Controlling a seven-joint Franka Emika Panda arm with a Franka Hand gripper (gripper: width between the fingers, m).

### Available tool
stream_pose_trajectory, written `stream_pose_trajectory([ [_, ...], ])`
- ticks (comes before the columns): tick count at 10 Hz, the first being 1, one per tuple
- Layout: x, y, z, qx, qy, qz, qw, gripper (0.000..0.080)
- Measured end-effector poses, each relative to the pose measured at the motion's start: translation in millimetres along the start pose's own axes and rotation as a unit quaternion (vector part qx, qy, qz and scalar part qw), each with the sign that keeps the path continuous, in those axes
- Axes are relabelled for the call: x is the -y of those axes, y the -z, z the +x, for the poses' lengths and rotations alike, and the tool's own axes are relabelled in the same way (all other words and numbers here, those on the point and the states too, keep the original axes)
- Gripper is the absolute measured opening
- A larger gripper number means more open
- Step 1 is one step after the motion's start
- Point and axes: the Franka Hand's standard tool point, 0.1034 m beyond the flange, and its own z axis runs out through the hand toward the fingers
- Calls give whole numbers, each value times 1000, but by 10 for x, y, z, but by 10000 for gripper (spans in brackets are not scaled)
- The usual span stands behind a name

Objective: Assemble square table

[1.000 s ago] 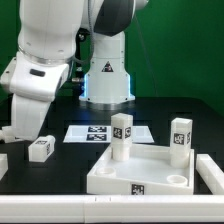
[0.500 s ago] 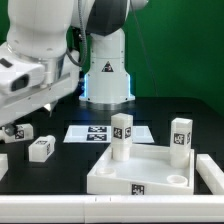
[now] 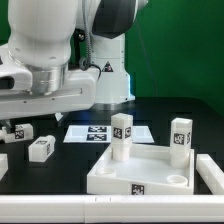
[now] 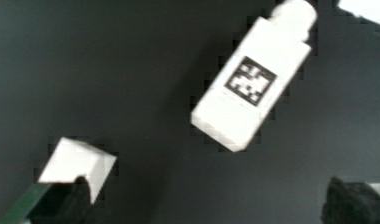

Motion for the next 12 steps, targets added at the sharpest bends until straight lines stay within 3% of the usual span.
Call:
stream_pose_trajectory([
  [1,7,-9,5,0,-11,2,1000,649],
  [4,100,-155,27,80,-115,100,985,649],
  [9,91,-213,40,86,-116,103,984,649],
  [10,146,-309,-64,122,-155,121,973,649],
  [11,116,-392,-47,147,-159,132,967,649],
  [12,94,-354,37,132,-149,125,972,649],
])
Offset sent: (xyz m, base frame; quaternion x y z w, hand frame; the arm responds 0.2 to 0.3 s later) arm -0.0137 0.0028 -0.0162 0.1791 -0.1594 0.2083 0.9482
